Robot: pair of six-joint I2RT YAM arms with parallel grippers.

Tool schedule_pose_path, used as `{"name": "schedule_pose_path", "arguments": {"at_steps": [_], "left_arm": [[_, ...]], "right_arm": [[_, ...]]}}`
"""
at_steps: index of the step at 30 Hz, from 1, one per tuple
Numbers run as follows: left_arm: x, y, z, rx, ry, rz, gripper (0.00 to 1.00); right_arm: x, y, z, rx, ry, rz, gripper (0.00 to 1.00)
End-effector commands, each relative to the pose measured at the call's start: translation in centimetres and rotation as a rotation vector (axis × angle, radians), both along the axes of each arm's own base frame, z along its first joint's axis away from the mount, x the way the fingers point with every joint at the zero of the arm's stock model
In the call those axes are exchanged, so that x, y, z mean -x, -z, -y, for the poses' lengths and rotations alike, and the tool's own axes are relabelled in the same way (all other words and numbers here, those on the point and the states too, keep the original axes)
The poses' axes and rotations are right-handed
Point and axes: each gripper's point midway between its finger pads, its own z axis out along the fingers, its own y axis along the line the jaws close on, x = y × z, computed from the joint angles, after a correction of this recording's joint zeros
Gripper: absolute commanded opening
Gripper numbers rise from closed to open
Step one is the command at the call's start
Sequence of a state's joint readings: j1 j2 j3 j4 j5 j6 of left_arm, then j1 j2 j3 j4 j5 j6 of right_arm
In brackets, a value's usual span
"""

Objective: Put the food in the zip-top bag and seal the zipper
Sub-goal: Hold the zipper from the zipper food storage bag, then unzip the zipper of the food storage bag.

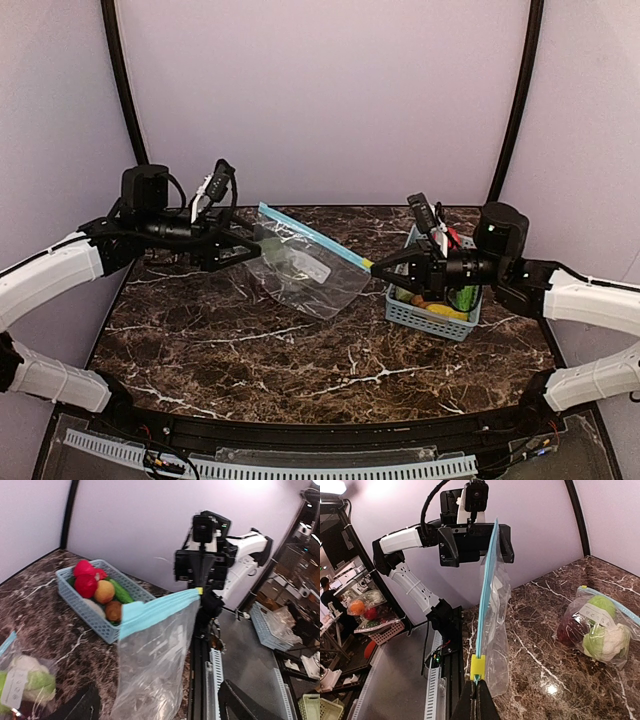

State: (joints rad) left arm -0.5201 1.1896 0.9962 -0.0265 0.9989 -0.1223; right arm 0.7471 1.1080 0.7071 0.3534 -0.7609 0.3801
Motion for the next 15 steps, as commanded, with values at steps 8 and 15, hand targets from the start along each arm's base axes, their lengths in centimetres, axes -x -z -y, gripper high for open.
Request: {"name": "schedule_pose_path", "arguments": {"at_steps": [8,15], "left_arm": [[-3.1,-2.1,-1.7,-0.228,-0.249,0.318,0.87],[1.7,1.3,6.8,-0.247,0.109,0.278,0.86]], "right_arm": [[-0.2,3.0,1.4,0.250,0.070,0.019,0.00],[0.9,4.5,-1.5,0.305,-0.012,0.016,0.00]]}}
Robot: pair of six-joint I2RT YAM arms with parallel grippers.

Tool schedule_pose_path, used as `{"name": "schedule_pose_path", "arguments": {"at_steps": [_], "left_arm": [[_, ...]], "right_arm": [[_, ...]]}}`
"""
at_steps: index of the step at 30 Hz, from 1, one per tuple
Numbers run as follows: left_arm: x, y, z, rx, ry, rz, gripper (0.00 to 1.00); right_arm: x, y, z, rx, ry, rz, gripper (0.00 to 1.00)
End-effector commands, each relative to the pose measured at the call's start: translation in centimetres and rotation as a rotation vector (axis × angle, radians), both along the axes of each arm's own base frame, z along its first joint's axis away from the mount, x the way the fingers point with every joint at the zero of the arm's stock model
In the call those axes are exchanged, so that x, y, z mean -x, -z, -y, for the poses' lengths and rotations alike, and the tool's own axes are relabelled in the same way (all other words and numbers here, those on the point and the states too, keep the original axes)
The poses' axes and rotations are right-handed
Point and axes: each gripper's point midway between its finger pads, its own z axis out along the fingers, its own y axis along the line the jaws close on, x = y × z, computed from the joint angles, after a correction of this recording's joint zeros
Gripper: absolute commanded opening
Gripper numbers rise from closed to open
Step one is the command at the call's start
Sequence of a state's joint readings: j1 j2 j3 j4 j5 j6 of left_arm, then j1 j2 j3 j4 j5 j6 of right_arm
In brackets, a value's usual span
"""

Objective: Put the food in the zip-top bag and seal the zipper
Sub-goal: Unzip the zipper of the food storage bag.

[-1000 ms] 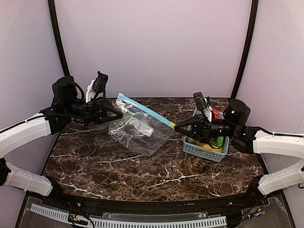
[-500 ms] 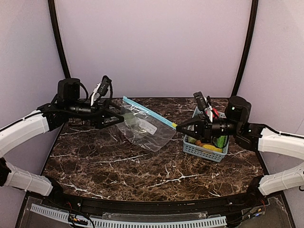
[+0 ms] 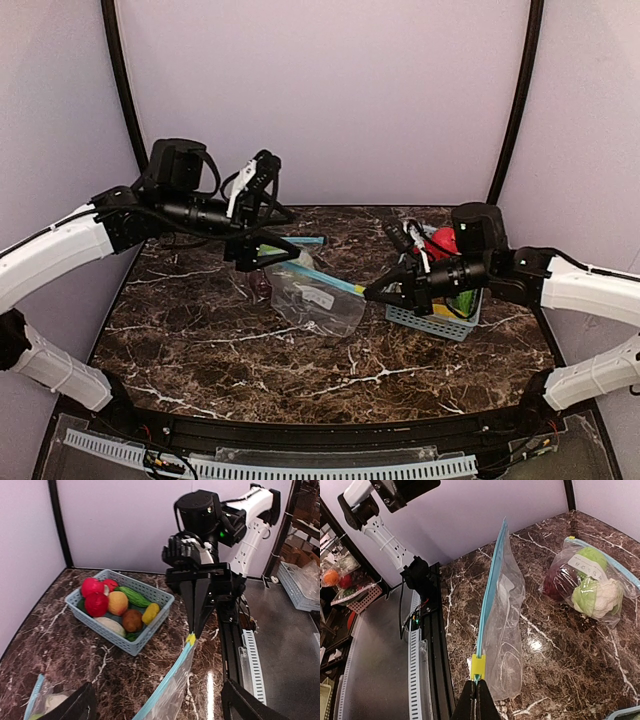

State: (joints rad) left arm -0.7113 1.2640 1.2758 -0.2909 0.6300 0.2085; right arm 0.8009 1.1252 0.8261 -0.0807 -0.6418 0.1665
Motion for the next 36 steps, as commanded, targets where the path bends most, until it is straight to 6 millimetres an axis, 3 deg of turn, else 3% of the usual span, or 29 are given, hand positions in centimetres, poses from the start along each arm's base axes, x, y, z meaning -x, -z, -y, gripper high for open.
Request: {"name": "schedule_pose_path", "arguments": {"at_steps": [1,4,7,16,22,30,36], "left_arm": [[2.8,4.7,3.8,-0.104,0.189,-0.091,0.86],[5.2,6.6,6.0,-0.099,0.313,-0.171,0.83],[6.3,7.7,6.9,-0.068,0.376,-0.249,0.71],[7.2,10.5,6.8,-0.083,0.387,-0.325,0.46],[7.6,10.7,7.3,-0.070,0.412,-0.369,0.30],[7.4,11.3,7.4,-0.086,0.397,-0.379,0.27],[6.7,12.1,7.6,-0.114,0.355,-0.375,0.34]], "right_arm": [[0.7,0.6,-1.9,0.045,-0.049,0.015,0.00],[1.0,0.8,-2.9,0.049,-0.073,0.016,0.00],[1.1,1.0,-3.6,0.056,-0.088,0.015,0.00],[1.1,1.9,-4.9,0.089,-0.100,-0.007,0.00],[1.3,2.2,-5.7,0.098,-0.111,-0.012,0.00],[1.2,1.7,-5.6,0.089,-0.105,0.001,0.00],[1.3,1.7,-5.5,0.088,-0.105,0.000,0.00]]}}
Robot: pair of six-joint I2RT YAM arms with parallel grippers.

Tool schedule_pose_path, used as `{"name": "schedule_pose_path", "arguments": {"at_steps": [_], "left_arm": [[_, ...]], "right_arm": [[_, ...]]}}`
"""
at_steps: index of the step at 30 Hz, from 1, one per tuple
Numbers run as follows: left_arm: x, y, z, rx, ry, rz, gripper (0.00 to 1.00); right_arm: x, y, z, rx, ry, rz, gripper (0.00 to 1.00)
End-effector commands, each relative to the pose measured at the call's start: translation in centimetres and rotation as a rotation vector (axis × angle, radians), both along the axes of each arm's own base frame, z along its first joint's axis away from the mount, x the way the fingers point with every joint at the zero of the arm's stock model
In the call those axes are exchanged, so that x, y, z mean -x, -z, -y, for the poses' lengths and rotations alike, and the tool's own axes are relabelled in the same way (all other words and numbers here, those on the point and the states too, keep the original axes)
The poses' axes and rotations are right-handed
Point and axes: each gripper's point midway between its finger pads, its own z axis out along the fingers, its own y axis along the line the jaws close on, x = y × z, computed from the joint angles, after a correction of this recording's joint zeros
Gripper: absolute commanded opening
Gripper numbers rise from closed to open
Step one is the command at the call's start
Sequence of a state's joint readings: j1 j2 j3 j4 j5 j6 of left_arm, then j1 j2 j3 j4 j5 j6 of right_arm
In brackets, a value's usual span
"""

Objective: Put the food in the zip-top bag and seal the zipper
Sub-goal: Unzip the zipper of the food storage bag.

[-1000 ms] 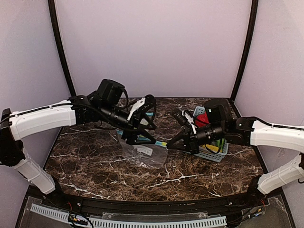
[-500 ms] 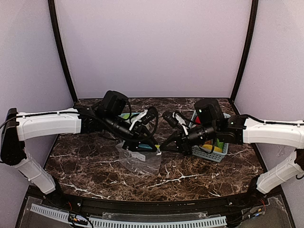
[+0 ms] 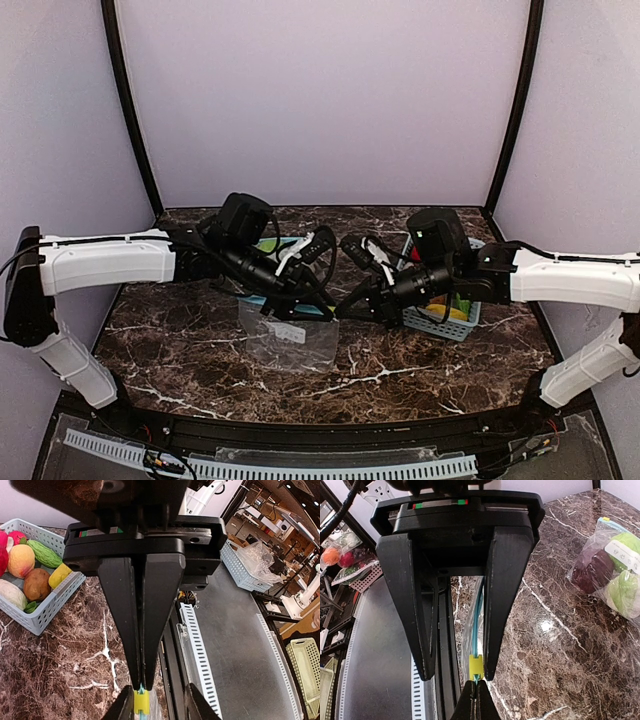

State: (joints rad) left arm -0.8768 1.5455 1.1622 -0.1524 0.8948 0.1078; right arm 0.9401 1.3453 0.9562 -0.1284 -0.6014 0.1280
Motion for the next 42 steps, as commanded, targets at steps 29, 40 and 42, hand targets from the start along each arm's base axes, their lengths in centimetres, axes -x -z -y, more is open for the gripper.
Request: {"name": "schedule_pose_path", "arguments": {"at_steps": [29,40,42], "left_arm": [[0.0,0.6,0.1,-0.029,-0.010,-0.001,0.01],[-0.2,0.8,0.0,-0.046,-0.017,0.016,0.01],[-0.2,0.8,0.0,-0.046,-0.018,0.020,0.01]], "right_arm": [[-1.3,-1.5,0.9,-0.021,0.099,0.091,0.00],[-3.3,-1.6,2.7,0.006,0.256,0.165,0.00],[-3.8,-1.6,3.0,0.014,0.286,0.175,0.00]]}}
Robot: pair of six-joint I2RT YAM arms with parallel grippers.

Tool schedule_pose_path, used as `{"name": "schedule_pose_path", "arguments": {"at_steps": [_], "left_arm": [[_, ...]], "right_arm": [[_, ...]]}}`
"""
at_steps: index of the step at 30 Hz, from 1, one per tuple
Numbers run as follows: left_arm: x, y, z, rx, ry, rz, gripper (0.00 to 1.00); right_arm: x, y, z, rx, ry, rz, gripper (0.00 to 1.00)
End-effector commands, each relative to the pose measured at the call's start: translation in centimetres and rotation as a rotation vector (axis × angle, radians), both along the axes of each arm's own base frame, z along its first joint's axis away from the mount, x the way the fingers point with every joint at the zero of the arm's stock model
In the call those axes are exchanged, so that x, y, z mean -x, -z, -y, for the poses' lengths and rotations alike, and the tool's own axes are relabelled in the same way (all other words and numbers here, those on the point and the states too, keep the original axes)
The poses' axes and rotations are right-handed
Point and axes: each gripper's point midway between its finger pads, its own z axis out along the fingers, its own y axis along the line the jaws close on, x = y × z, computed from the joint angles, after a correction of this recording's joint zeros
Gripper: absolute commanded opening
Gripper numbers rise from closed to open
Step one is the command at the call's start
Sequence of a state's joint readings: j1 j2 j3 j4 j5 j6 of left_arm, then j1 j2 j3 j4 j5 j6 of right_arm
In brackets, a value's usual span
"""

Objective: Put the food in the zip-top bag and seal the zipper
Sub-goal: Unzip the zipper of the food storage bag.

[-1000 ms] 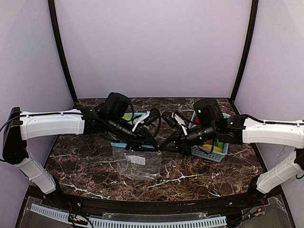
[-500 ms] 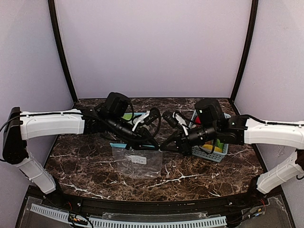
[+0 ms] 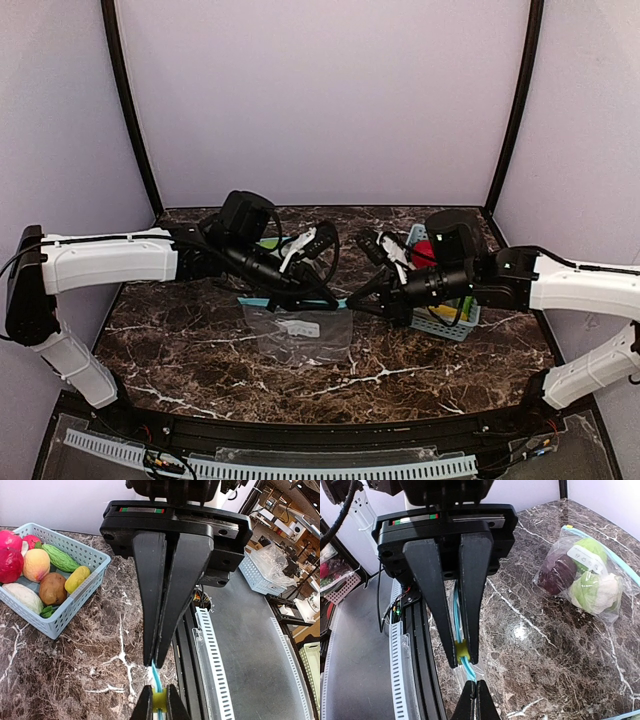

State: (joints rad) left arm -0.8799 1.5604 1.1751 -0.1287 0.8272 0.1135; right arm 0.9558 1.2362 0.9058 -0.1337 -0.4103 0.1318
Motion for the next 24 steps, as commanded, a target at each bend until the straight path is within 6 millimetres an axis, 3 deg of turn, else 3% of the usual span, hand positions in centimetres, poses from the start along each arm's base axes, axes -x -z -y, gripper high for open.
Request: {"name": "schedule_pose_path", "arguments": {"at_steps": [1,24], "left_arm": [[1.0,0.5,-0.6,-0.040,0.029,-0.028,0.01],[0.7,0.8,-0.8,-0.068,0.009,-0.008,0.01]], "right_arm": [[-2.6,-0.7,1.3,0.005,0.150,0.073,0.00],[-9.3,0.0,8.0,0.063,0.545,0.074,0.00]]}}
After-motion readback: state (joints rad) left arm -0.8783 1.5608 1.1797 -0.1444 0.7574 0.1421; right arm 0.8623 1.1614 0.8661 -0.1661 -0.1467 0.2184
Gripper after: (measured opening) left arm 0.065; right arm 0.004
